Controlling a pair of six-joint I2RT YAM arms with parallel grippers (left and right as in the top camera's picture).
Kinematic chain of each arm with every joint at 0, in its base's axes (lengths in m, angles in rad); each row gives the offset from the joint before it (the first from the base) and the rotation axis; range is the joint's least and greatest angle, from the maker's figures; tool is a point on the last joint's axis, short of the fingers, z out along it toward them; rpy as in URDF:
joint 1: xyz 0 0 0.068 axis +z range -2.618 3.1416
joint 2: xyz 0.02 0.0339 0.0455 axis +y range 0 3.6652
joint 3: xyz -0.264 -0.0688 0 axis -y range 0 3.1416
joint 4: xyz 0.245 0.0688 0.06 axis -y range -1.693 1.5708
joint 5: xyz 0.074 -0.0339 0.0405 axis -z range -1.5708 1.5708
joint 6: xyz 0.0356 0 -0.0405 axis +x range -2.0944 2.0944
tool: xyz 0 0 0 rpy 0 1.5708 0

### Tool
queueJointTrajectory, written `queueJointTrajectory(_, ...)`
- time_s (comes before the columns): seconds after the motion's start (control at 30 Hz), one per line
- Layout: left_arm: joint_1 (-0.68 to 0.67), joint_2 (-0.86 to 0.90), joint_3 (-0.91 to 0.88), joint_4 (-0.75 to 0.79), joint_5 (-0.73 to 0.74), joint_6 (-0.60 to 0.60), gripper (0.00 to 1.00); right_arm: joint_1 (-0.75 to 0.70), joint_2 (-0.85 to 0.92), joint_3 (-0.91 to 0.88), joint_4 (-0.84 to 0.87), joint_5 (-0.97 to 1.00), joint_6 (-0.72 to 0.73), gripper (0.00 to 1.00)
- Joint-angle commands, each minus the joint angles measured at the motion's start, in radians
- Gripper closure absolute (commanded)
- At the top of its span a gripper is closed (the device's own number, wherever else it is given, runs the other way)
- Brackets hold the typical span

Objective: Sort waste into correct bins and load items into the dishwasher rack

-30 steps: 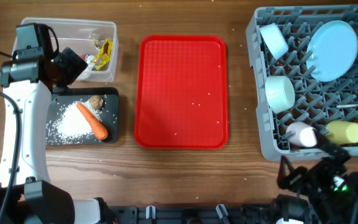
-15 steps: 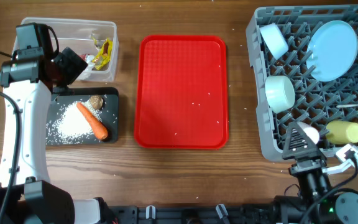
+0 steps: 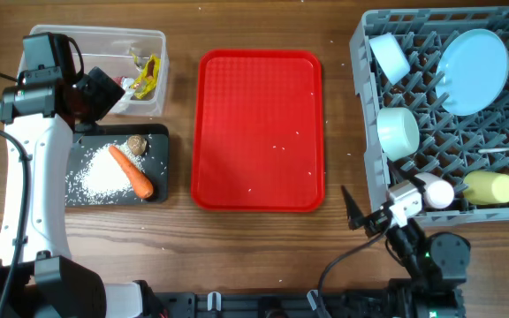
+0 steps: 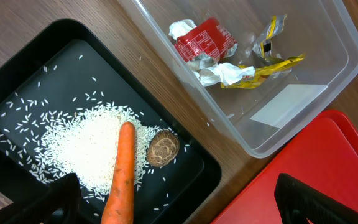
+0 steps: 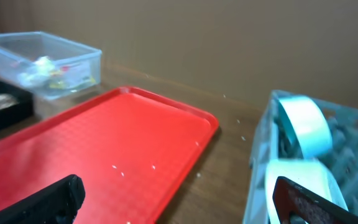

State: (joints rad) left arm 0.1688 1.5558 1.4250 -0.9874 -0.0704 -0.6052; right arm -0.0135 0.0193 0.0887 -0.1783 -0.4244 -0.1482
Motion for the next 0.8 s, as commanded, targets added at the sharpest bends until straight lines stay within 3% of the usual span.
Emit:
queueJointTrajectory(0.0,0.004,-0.005,0.002,0.003,-0.010,-0.013,0.00,0.005,-0.016,-0.011,0.013,0.153,0.091,0.00)
queueJointTrajectory(0.1,0.004,-0.005,0.002,0.003,-0.010,-0.013,0.00,0.005,-0.016,-0.019,0.037,0.156,0.069,0.00)
queueJointTrajectory(0.2,0.004,-0.005,0.002,0.003,-0.010,-0.013,0.00,0.005,-0.016,-0.087,0.206,0.156,0.069,0.00)
queueJointTrajectory(0.5,0.004,-0.005,0.002,0.003,-0.010,-0.013,0.00,0.005,-0.016,-0.084,0.185,0.332,0.066,0.00)
queueJointTrajectory(0.77,0.004,-0.005,0.002,0.003,-0.010,-0.013,0.00,0.005,-0.012,-0.084,0.185,0.332,0.069,0.00)
